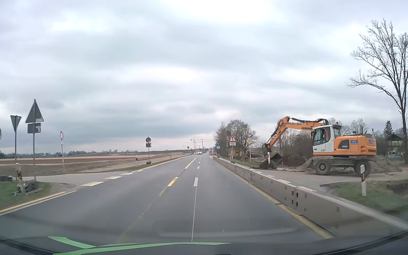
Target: Follow the waypoints while adhering to traffic rules and regulations
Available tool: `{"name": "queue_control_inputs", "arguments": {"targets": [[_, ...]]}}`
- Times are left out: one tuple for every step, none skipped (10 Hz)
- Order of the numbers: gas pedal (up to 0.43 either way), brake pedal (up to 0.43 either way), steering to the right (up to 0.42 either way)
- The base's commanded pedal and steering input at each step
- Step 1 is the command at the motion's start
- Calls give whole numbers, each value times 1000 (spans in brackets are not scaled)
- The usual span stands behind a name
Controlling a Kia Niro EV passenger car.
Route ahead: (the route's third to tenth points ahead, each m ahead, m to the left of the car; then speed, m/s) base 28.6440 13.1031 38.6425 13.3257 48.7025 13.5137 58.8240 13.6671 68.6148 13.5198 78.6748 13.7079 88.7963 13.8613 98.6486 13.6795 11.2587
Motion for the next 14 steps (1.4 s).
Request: {"name": "queue_control_inputs", "arguments": {"targets": [[79,0,1],[79,0,1],[79,0,1],[79,0,1],[79,0,1],[79,0,1],[67,0,1],[67,0,1],[67,0,1],[67,0,1],[67,0,1],[67,0,1],[67,0,1],[67,0,1]]}}
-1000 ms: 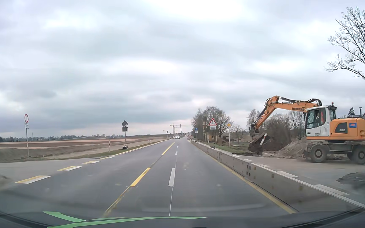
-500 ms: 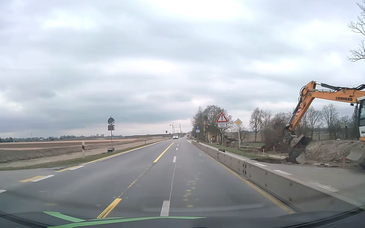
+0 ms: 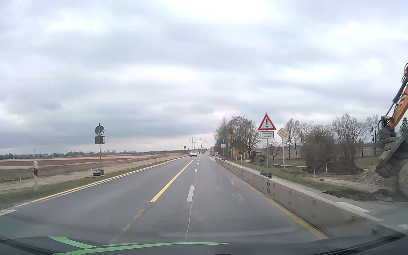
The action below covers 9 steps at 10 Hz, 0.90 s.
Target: Follow the waypoints while adhering to traffic rules and regulations
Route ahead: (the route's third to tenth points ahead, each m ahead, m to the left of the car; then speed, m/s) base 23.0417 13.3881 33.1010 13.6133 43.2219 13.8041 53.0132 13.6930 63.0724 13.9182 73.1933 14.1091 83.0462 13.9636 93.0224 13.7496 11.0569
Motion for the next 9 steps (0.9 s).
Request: {"name": "queue_control_inputs", "arguments": {"targets": [[67,0,1],[67,0,1],[67,0,1],[67,0,1],[67,0,1],[67,0,1],[67,0,1],[67,0,1],[67,0,1]]}}
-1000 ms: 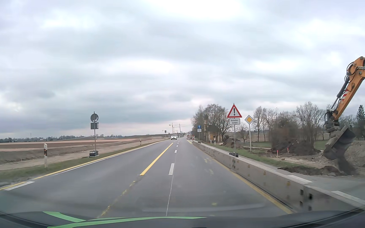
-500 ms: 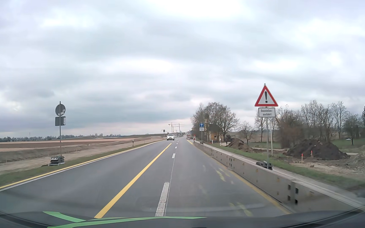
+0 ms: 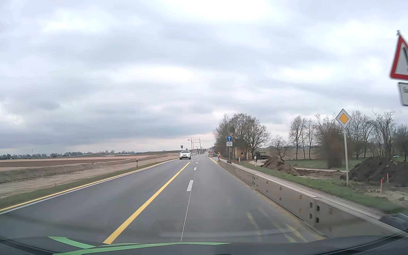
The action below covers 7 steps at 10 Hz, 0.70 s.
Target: Follow the waypoints while adhering to traffic rules and regulations
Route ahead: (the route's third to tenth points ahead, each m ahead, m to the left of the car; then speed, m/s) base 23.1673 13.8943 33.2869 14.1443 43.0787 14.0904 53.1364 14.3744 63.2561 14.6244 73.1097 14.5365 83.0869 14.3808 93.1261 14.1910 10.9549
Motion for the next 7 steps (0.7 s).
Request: {"name": "queue_control_inputs", "arguments": {"targets": [[67,0,1],[67,0,1],[67,0,1],[79,0,0],[79,0,0],[79,0,0],[87,0,0]]}}
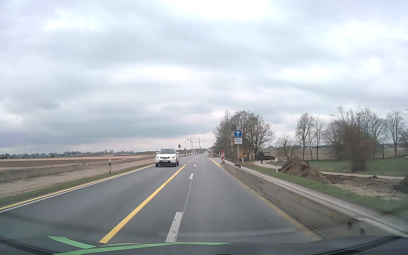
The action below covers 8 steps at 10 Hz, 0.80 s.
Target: Follow the waypoints while adhering to traffic rules and regulations
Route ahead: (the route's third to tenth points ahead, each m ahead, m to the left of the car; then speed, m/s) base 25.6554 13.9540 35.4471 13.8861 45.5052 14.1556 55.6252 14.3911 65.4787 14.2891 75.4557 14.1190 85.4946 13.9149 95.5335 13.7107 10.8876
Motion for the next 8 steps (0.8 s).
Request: {"name": "queue_control_inputs", "arguments": {"targets": [[87,0,-1],[87,0,-1],[87,0,0],[87,0,-2],[87,0,-3],[87,0,-3],[87,0,-3],[87,0,-3]]}}
